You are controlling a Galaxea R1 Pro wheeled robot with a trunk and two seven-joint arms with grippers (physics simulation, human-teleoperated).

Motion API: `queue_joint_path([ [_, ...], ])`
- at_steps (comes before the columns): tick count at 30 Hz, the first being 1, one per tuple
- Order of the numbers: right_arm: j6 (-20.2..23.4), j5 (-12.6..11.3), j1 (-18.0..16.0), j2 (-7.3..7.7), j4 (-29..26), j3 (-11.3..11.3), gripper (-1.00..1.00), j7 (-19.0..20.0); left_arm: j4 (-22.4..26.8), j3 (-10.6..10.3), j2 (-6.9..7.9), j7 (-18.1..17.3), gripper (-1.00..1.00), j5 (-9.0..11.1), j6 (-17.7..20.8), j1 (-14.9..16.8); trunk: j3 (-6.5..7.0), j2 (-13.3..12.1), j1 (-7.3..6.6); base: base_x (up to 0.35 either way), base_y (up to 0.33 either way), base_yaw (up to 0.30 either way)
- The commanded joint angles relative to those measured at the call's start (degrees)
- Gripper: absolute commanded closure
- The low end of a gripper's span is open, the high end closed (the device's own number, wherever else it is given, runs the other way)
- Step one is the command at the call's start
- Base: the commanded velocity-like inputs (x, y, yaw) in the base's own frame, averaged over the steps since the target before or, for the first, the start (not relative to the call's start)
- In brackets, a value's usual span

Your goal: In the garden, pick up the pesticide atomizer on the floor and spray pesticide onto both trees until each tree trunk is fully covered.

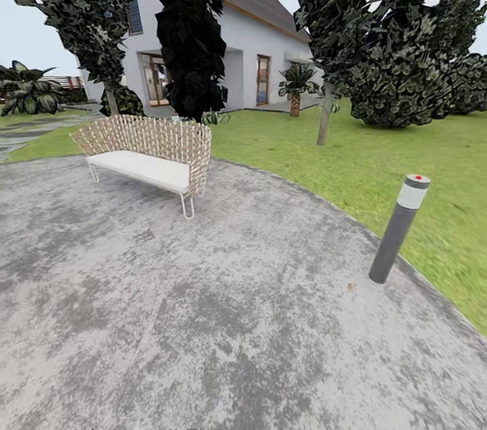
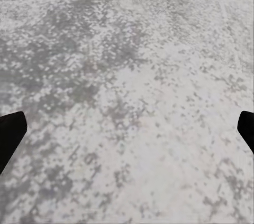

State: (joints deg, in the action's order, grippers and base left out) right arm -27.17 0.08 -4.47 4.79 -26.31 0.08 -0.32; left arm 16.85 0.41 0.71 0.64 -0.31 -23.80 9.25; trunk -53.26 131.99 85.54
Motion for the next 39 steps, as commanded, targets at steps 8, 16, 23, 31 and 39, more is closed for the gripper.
queue_joint_path([
  [8,-0.2,0.0,0.0,-0.04,0.0,0.0,-1.0,0.0,-0.1,0.0,-0.01,0.1,-1.0,0.0,-0.2,0.0,-0.23,0.0,-0.01,0.0,0.0,0.281],
  [16,-0.2,0.0,0.0,-0.04,-0.1,0.0,-1.0,0.0,-0.1,0.0,-0.01,0.1,-1.0,0.0,-0.2,0.0,-0.42,0.0,-0.01,0.0,0.0,0.281],
  [23,-0.2,0.0,0.0,0.02,-0.1,0.0,-1.0,0.1,-0.1,0.1,0.08,0.1,-1.0,0.0,-0.2,0.0,-0.59,0.0,-0.01,0.003,0.0,0.28],
  [31,-0.2,0.1,0.0,0.2,-0.1,0.0,-1.0,0.3,-0.1,0.1,0.16,0.1,-1.0,0.0,-0.2,0.0,-0.65,0.0,-0.01,0.255,0.0,0.073],
  [39,-0.2,0.1,0.0,0.22,-0.1,0.0,-1.0,0.4,-0.1,0.1,0.17,0.2,-1.0,0.0,-0.2,0.0,-0.65,0.0,-0.01,0.331,0.0,0.002],
])
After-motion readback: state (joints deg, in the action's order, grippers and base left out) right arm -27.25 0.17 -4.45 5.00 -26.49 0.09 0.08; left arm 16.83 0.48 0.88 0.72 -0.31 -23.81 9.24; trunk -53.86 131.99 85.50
